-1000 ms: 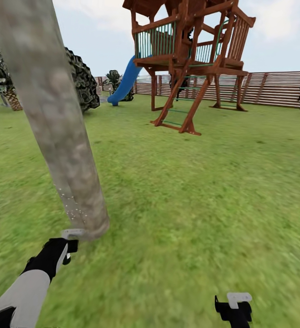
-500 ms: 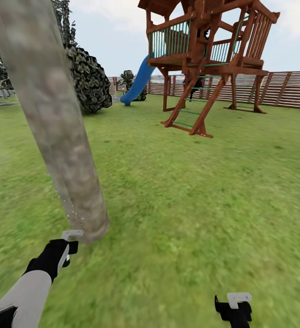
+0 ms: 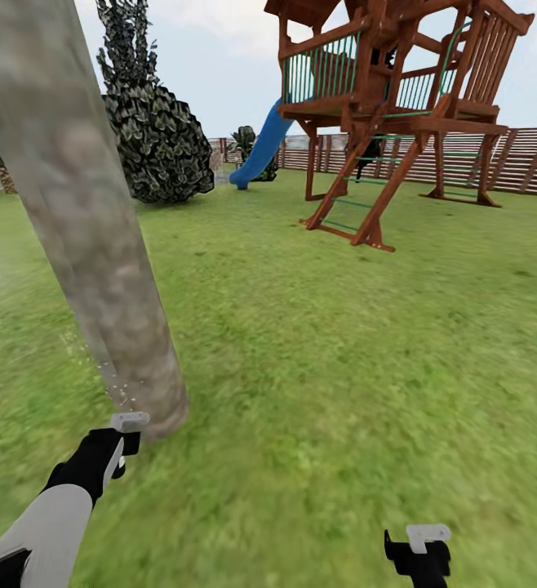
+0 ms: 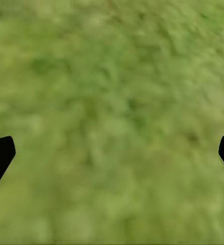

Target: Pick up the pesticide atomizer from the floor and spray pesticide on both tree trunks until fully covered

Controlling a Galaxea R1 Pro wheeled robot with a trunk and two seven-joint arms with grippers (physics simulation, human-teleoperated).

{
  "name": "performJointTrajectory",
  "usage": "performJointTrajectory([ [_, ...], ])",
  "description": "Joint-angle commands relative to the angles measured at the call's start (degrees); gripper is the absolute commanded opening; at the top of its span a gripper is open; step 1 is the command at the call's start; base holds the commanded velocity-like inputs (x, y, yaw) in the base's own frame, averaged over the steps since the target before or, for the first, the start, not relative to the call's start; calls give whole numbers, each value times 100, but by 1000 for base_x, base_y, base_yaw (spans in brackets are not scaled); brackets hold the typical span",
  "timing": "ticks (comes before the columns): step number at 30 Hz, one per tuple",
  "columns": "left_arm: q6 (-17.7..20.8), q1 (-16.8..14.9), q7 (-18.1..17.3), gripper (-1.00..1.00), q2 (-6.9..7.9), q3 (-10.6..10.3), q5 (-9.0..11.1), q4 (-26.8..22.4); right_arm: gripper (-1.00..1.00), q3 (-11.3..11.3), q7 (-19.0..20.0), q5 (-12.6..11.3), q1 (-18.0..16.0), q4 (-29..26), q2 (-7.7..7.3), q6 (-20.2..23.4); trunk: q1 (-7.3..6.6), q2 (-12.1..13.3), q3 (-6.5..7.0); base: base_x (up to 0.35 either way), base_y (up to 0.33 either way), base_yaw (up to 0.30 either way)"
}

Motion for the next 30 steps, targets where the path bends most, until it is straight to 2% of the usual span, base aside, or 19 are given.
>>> performJointTrajectory([
  [1,24,-3,6,-100,-4,14,-4,-5,100,-43,-14,60,-3,7,1,-17,1,-2,-5,161,-244,277],
  [14,19,-1,6,-100,-7,14,-3,-5,100,-43,-14,60,-3,12,1,-17,1,-2,-5,153,-245,274],
  [25,19,0,6,-100,-4,14,-4,-5,100,-43,-14,60,-3,11,1,-17,1,-2,-5,93,-263,15],
  [30,19,-1,6,-100,3,14,-4,-5,100,-43,-14,60,-3,12,1,-17,1,-2,-5,78,-268,231],
])
